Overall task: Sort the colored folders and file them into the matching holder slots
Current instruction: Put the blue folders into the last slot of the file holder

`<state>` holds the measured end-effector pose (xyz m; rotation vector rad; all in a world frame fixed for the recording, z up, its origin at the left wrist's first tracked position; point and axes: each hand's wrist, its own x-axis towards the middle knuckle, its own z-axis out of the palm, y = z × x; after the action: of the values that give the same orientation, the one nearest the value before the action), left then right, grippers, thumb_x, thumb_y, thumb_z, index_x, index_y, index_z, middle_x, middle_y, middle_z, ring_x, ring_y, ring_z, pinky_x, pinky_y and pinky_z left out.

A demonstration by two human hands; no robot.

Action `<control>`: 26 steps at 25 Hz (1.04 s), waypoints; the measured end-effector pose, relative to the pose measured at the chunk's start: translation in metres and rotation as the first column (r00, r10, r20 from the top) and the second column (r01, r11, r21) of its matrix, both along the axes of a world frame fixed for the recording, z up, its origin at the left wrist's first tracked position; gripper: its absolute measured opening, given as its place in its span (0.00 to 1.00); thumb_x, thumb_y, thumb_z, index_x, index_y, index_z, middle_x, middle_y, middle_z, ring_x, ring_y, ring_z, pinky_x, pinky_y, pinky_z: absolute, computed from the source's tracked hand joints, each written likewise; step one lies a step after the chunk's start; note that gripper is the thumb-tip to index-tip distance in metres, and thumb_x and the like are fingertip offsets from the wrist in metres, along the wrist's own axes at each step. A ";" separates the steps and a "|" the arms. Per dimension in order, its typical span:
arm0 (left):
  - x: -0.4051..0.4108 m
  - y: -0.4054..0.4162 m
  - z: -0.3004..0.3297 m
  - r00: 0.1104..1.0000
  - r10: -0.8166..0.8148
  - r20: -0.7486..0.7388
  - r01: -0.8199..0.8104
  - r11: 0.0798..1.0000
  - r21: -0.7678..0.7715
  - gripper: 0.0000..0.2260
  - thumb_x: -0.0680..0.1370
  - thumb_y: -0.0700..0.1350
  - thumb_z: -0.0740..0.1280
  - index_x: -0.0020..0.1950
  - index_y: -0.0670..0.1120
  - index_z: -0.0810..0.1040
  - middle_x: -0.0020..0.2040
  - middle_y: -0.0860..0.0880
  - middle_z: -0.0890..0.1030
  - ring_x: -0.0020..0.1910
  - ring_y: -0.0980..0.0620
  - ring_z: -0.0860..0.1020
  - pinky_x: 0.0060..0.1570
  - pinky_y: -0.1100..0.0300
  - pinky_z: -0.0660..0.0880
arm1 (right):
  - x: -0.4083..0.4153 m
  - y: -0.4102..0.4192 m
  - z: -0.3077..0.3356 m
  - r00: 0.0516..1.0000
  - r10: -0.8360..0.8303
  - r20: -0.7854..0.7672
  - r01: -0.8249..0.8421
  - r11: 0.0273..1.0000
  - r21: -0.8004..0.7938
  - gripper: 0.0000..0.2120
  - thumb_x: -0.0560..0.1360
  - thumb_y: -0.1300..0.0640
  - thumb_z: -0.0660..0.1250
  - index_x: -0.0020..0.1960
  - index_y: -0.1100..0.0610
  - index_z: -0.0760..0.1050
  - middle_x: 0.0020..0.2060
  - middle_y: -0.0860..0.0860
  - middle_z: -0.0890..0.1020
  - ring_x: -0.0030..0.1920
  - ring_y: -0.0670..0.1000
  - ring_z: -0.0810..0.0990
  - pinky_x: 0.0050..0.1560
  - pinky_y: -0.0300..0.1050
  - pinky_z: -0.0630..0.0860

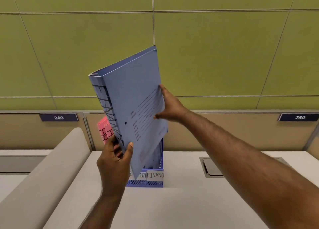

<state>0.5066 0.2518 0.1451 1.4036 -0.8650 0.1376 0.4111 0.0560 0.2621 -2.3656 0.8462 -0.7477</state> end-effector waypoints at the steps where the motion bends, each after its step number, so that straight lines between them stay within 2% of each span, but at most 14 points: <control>1: -0.002 -0.003 -0.002 1.000 0.024 0.005 -0.024 1.000 -0.008 0.20 0.72 0.53 0.69 0.61 0.47 0.73 0.55 0.54 0.79 0.47 0.56 0.81 0.39 0.74 0.76 | 0.007 -0.004 0.002 1.000 0.018 -0.012 -0.018 1.000 0.011 0.59 0.62 0.60 0.80 0.79 0.56 0.43 0.78 0.52 0.55 0.77 0.53 0.57 0.75 0.44 0.58; 3: -0.004 -0.011 -0.008 0.999 0.050 0.018 -0.050 0.999 -0.013 0.20 0.72 0.52 0.69 0.61 0.46 0.73 0.57 0.50 0.81 0.48 0.54 0.81 0.41 0.72 0.76 | 0.019 -0.011 0.003 0.999 0.045 -0.013 -0.044 0.998 0.055 0.60 0.62 0.61 0.80 0.79 0.54 0.42 0.78 0.52 0.56 0.75 0.55 0.61 0.74 0.51 0.63; 5: -0.004 -0.021 -0.014 0.997 0.067 0.026 -0.067 0.998 -0.013 0.20 0.72 0.51 0.69 0.62 0.45 0.73 0.59 0.47 0.81 0.50 0.52 0.81 0.43 0.71 0.77 | 0.028 -0.018 0.000 0.998 0.061 -0.006 -0.060 0.995 0.081 0.60 0.62 0.62 0.80 0.79 0.54 0.42 0.78 0.52 0.56 0.75 0.56 0.63 0.73 0.54 0.66; 10: -0.005 -0.051 -0.029 0.996 0.088 -0.031 -0.088 0.996 0.000 0.18 0.73 0.44 0.73 0.61 0.46 0.75 0.56 0.47 0.82 0.51 0.49 0.83 0.40 0.81 0.73 | 0.041 -0.039 -0.013 0.997 0.072 0.005 -0.072 0.989 0.127 0.62 0.62 0.66 0.79 0.78 0.52 0.38 0.77 0.54 0.58 0.73 0.59 0.65 0.69 0.54 0.70; 15: -0.008 -0.082 -0.041 0.997 0.080 -0.001 -0.080 0.997 0.006 0.19 0.73 0.43 0.74 0.62 0.45 0.74 0.57 0.47 0.82 0.53 0.50 0.82 0.45 0.79 0.74 | 0.043 -0.059 -0.016 0.995 0.096 0.021 -0.097 0.993 0.062 0.66 0.61 0.69 0.79 0.77 0.44 0.33 0.77 0.56 0.56 0.71 0.60 0.68 0.60 0.52 0.77; 17: -0.009 -0.093 -0.045 0.994 0.109 0.023 -0.110 0.994 0.015 0.20 0.73 0.43 0.74 0.62 0.44 0.73 0.57 0.47 0.81 0.54 0.51 0.81 0.46 0.76 0.76 | 0.042 -0.063 -0.014 0.990 0.128 0.049 -0.129 0.992 0.004 0.68 0.59 0.67 0.81 0.76 0.42 0.33 0.78 0.55 0.53 0.73 0.60 0.65 0.62 0.53 0.76; 20: -0.007 -0.109 -0.051 0.995 0.104 0.006 -0.104 0.994 0.020 0.20 0.73 0.43 0.74 0.63 0.44 0.74 0.56 0.52 0.80 0.54 0.53 0.81 0.49 0.65 0.80 | 0.036 -0.069 -0.013 0.974 0.222 0.055 -0.217 0.973 -0.079 0.73 0.52 0.57 0.85 0.77 0.44 0.34 0.79 0.49 0.43 0.77 0.57 0.54 0.69 0.58 0.68; 23: -0.006 -0.121 -0.060 0.995 0.094 0.020 -0.095 0.995 0.039 0.20 0.72 0.43 0.74 0.62 0.44 0.74 0.56 0.50 0.81 0.53 0.51 0.81 0.49 0.61 0.81 | 0.031 -0.071 -0.012 0.960 0.275 0.057 -0.266 0.956 -0.127 0.76 0.48 0.49 0.86 0.77 0.46 0.35 0.78 0.48 0.42 0.77 0.57 0.52 0.70 0.57 0.65; 24: -0.006 -0.124 -0.062 0.996 0.092 0.019 -0.093 0.994 0.049 0.20 0.72 0.43 0.75 0.62 0.44 0.74 0.56 0.48 0.82 0.54 0.51 0.81 0.49 0.63 0.81 | 0.030 -0.071 -0.011 0.957 0.283 0.059 -0.273 0.953 -0.135 0.75 0.48 0.48 0.86 0.77 0.46 0.36 0.78 0.49 0.43 0.77 0.57 0.52 0.69 0.57 0.65; 26: -0.005 -0.131 -0.067 0.997 0.079 0.006 -0.079 0.995 0.065 0.21 0.72 0.43 0.74 0.63 0.44 0.73 0.58 0.46 0.81 0.56 0.51 0.80 0.48 0.73 0.77 | 0.031 -0.073 -0.010 0.956 0.290 0.041 -0.281 0.948 -0.151 0.73 0.48 0.47 0.86 0.78 0.45 0.39 0.78 0.50 0.45 0.77 0.58 0.52 0.70 0.61 0.64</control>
<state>0.5012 0.1206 0.0778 1.4997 -0.8230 0.1737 0.4421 -0.0171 0.2518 -2.5040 0.4210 -0.7779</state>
